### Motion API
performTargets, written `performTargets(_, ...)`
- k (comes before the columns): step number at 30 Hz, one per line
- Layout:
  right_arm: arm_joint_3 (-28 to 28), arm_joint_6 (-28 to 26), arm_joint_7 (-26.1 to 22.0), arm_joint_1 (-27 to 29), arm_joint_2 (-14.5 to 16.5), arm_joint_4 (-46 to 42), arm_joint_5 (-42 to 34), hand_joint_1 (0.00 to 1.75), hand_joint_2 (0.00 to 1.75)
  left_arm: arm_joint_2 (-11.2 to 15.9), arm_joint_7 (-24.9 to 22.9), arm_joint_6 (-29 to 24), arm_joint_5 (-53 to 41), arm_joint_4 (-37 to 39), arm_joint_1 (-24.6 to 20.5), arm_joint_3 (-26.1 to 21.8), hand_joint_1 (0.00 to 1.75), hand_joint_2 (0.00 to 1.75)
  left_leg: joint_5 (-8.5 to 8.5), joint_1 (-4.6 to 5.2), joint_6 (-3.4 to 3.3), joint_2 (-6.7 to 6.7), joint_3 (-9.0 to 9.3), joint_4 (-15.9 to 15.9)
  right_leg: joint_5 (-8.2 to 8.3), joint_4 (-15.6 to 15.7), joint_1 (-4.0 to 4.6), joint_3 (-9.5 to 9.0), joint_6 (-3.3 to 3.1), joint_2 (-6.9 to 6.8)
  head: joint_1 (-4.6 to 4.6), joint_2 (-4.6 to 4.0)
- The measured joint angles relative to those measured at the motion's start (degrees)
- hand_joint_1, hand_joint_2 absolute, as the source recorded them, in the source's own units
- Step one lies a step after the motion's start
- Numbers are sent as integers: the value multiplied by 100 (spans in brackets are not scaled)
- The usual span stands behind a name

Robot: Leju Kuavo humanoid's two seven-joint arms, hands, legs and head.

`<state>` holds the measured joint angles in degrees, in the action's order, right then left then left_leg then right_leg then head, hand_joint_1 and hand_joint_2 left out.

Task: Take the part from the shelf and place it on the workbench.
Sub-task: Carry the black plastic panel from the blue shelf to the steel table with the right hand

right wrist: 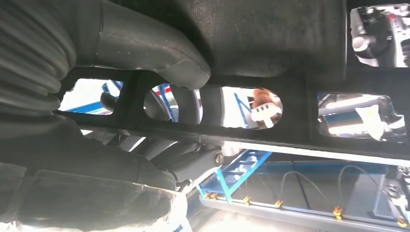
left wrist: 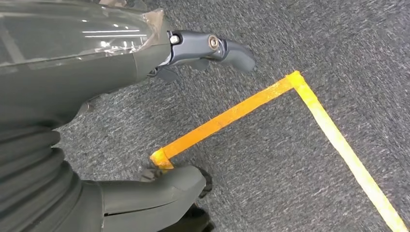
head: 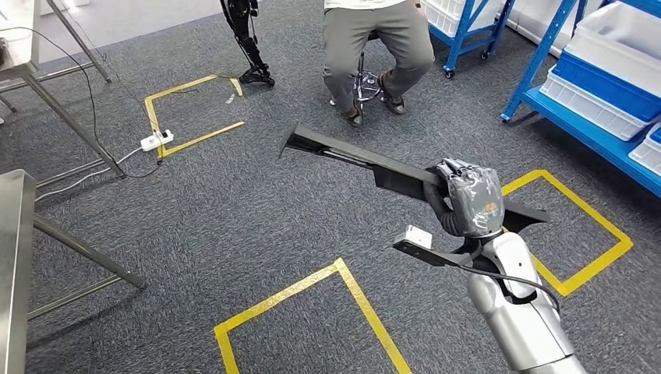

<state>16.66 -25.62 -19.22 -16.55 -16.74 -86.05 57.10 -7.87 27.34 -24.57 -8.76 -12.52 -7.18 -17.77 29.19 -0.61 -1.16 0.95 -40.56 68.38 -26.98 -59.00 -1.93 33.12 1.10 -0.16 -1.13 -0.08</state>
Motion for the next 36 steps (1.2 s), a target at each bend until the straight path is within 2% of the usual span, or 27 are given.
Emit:
performTargets(1, 1, 0, -1, 0, 4, 1, 5, 168, 175, -1, 0, -1, 0, 0, 1, 0, 0, 175, 149, -8, 6, -58, -206, 387, -9, 0, 27, -3, -21, -47, 11, 0)
performTargets(2, 2, 0, -1, 2, 11, 1, 11, 168, 175, -1, -1, -2, 0, 0, 5, -1, 0, 175, 214, -9, -2, -79, -354, 643, -18, -1, 54, -6, -36, -95, 14, 0)
performTargets(3, 2, 0, -2, 2, 19, 1, 17, 168, 175, -1, -1, -4, 0, 0, 10, -2, 0, 175, 176, -3, -26, -83, -403, 696, -25, -1, 77, -10, -48, -140, 17, 1)
performTargets(4, 2, 0, -2, 1, 28, 1, 22, 168, 175, 1, -2, -6, 0, 0, 14, -5, 0, 175, 35, 13, -71, -87, -327, 516, -34, 0, 100, -17, -60, -185, 19, 1)
performTargets(6, 2, 0, -3, -6, 40, -1, 30, 168, 175, 9, -2, -9, 0, 0, 12, -20, 0, 175, -318, 92, -205, -181, 70, -267, -48, 7, 131, -39, -79, -266, 19, 0)
performTargets(7, 2, 0, -5, -13, 45, -1, 34, 168, 175, 15, -1, -10, 0, -1, 7, -33, 0, 175, -432, 141, -270, -253, 250, -615, -54, 17, 145, -46, -79, -304, 16, 0)
performTargets(8, 2, 1, -10, -18, 49, 0, 37, 168, 175, 21, 1, -12, 0, -1, 3, -45, 0, 175, -478, 188, -315, -310, 358, -827, -59, 27, 147, -49, -74, -339, 20, 0)
performTargets(9, 3, 1, -14, -20, 54, 1, 39, 168, 175, 25, 3, -13, 0, -1, 0, -54, 0, 175, -478, 222, -342, -340, 395, -917, -62, 40, 144, -53, -65, -379, 25, 0)
performTargets(11, 6, 2, -21, -24, 68, -4, 42, 168, 175, 27, 7, -15, 0, 0, 5, -60, 0, 175, -530, 219, -381, -260, 449, -1035, -68, 85, 150, -72, -32, -441, 39, 0)
performTargets(13, 5, 2, -23, -33, 79, -12, 42, 168, 175, 22, 8, -15, 1, 0, 9, -66, 0, 175, -629, 185, -416, -172, 598, -1254, -159, -47, 165, -45, -20, -330, 37, -1)
performTargets(14, 2, 2, -23, -36, 76, -14, 41, 168, 175, 18, 8, -13, 0, 0, 6, -68, 0, 175, -674, 159, -424, -125, 671, -1348, -269, -282, 164, 56, -33, -221, 29, -1)
performTargets(16, -1, 2, -19, -27, 70, -9, 42, 168, 175, 2, 9, -7, -4, 0, -3, -72, 0, 175, -693, 158, -429, -28, 702, -1379, -533, -976, 125, 398, -49, -51, 24, -1)
performTargets(17, 0, 2, -16, -7, 68, -6, 45, 168, 175, -9, 8, -3, -7, 1, -1, -73, 0, 175, -687, 153, -420, 33, 700, -1373, -605, -1245, 103, 558, -27, -25, 15, -1)
performTargets(18, 0, 2, -15, 12, 68, -4, 48, 168, 175, -19, 7, -2, -9, 1, 4, -73, 0, 175, -678, 145, -405, 94, 698, -1362, -593, -1335, 80, 633, 22, -16, 15, -1)
performTargets(20, 0, 2, -14, 29, 68, -2, 51, 168, 175, -30, 4, -2, -9, 2, 14, -75, 0, 175, -641, 113, -350, 210, 694, -1306, -347, -957, 31, 498, 165, -7, 15, 0)
performTargets(22, -1, 2, -13, 28, 68, -3, 51, 168, 175, -32, 4, -2, -9, 2, 16, -76, 0, 175, -611, 91, -308, 265, 691, -1258, -147, -555, 4, 315, 252, 0, 17, -1)
performTargets(25, -1, 2, -13, 28, 68, -3, 52, 168, 175, -32, 4, -2, -9, 2, 16, -77, 0, 175, -604, 85, -299, 272, 689, -1244, -113, -477, -2, 278, 265, 5, 17, 0)
performTargets(27, 2, 3, -13, 29, 70, 1, 55, 168, 175, -24, 4, -3, -9, 2, 13, -78, 0, 175, -549, 76, -231, 317, 651, -1153, -39, -217, -20, 154, 300, 91, 6, 1)
performTargets(28, 1, 4, -10, 33, 71, 1, 56, 168, 175, -19, 4, -5, -9, 2, 14, -80, 0, 175, -514, 72, -186, 358, 601, -1077, -13, -112, -16, 104, 275, 139, 11, 1)
performTargets(29, 3, 8, -7, 31, 77, 1, 60, 168, 175, -9, 5, -7, -9, 3, 22, -83, 0, 175, -448, 62, -128, 327, 528, -955, 1, -31, -15, 57, 221, 163, 24, 1)
performTargets(31, 3, 14, -2, 22, 88, -2, 65, 168, 175, 0, 8, -8, -9, 5, 32, -88, 0, 175, -225, 38, -58, 130, 291, -528, -20, -61, 16, 47, 69, 97, 76, 1)
performTargets(32, 5, 16, -1, 13, 94, -3, 67, 168, 175, 3, 9, -8, -9, 7, 32, -90, 0, 175, -47, 22, -35, -3, 112, -175, -28, -60, 31, 34, 28, 42, 92, 1)
performTargets(34, 5, 20, -1, 11, 94, -2, 67, 168, 175, -1, 9, -8, -9, 7, 26, -90, 0, 175, 241, 12, -47, -87, -284, 554, -47, -60, 87, 28, -6, -45, 101, 1)
performTargets(35, 6, 21, -2, 11, 96, -2, 67, 168, 175, -2, 9, -8, -9, 7, 28, -90, 0, 175, 258, 23, -80, -89, -395, 724, -57, -60, 115, 25, -20, -89, 101, 1)
performTargets(36, 7, 22, -2, 10, 99, -1, 67, 168, 175, -2, 9, -8, -9, 7, 30, -90, 0, 175, 170, 48, -134, -88, -393, 678, -66, -59, 140, 18, -33, -131, 102, 1)
